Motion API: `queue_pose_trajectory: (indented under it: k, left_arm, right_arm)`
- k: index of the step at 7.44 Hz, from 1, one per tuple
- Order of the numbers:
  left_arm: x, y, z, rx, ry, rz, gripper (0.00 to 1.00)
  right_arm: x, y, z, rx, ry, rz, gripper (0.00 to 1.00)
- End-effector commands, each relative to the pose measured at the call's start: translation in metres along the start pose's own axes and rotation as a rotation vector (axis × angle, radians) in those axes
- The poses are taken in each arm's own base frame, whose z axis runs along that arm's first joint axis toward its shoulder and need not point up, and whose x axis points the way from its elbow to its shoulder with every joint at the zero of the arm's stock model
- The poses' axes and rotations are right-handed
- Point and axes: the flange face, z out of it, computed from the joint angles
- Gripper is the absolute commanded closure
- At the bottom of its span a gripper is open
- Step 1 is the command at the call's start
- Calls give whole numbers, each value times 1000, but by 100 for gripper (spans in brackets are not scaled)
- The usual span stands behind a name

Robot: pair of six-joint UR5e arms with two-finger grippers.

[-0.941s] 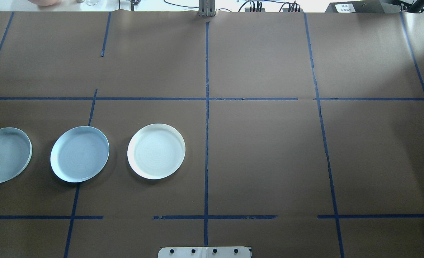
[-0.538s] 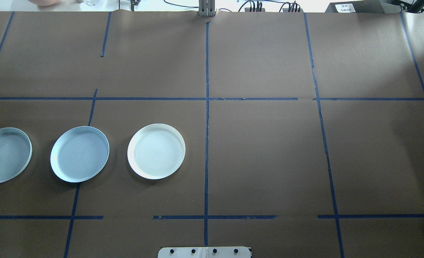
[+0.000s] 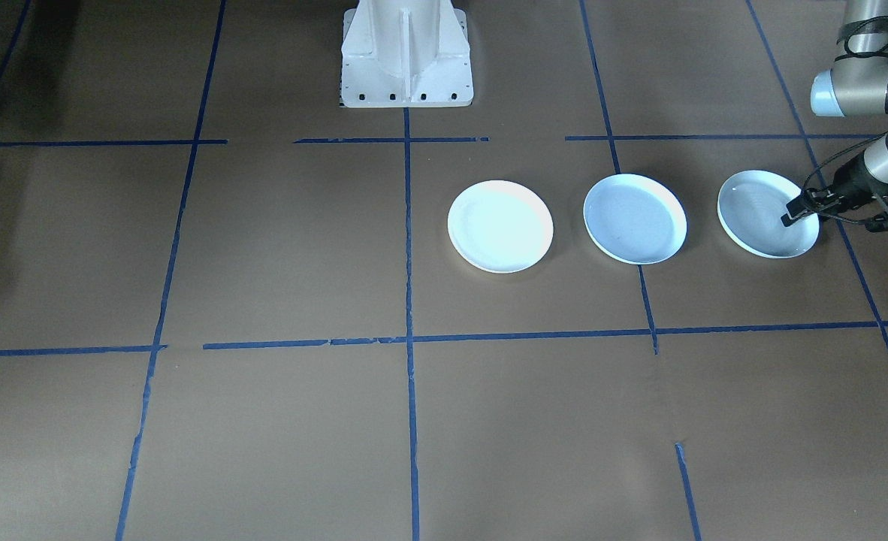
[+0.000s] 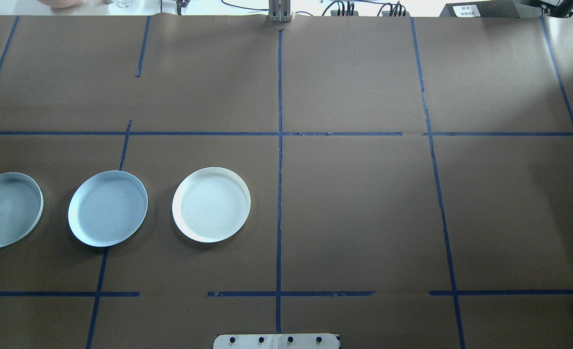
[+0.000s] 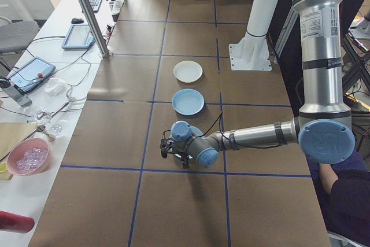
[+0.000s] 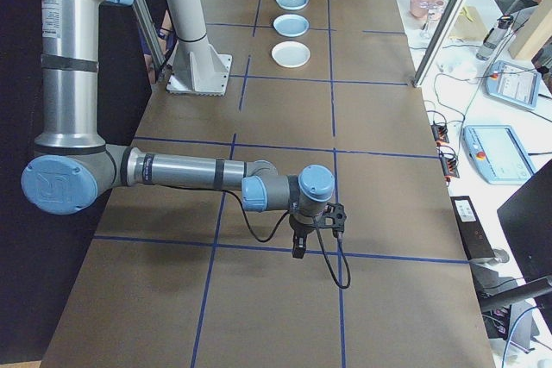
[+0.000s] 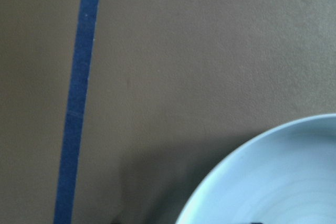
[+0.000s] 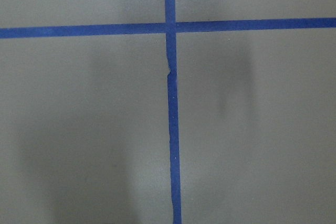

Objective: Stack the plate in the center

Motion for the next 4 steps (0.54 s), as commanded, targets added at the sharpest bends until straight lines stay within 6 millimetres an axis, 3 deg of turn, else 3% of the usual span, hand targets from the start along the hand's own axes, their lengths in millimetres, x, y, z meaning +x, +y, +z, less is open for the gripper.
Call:
queue_pose_trajectory:
  k: [1,4]
  left_arm:
    - [1,1,-1,0,3,10,59]
    - [8,4,-12,7,20,19,59]
  right_arm:
    - [0,0,0,0,0,0,0]
    - [0,0,0,0,0,0,0]
